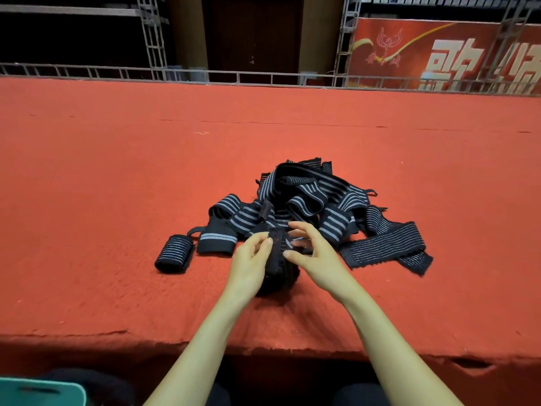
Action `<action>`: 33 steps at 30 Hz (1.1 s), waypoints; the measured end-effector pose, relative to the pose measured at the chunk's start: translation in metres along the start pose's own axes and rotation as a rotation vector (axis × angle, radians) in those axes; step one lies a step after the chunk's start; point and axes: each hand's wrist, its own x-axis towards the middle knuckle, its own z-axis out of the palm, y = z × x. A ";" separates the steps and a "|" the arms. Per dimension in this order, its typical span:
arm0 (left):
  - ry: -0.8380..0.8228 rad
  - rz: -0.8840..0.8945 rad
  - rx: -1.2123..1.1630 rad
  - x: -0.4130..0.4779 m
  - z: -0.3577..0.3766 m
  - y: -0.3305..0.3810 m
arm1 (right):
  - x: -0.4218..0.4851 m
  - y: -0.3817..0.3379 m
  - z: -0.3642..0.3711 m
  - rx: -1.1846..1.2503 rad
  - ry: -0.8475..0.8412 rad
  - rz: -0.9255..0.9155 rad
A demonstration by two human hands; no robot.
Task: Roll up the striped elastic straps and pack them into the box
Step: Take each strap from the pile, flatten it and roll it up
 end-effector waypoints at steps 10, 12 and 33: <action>-0.050 0.082 0.170 0.007 -0.003 0.001 | 0.002 0.008 -0.018 -0.145 -0.021 0.082; 0.035 0.071 0.166 0.011 -0.001 -0.002 | 0.001 0.012 -0.015 -0.191 0.073 0.148; 0.245 -0.133 0.337 0.008 -0.051 -0.035 | -0.010 0.043 -0.092 0.004 0.452 0.210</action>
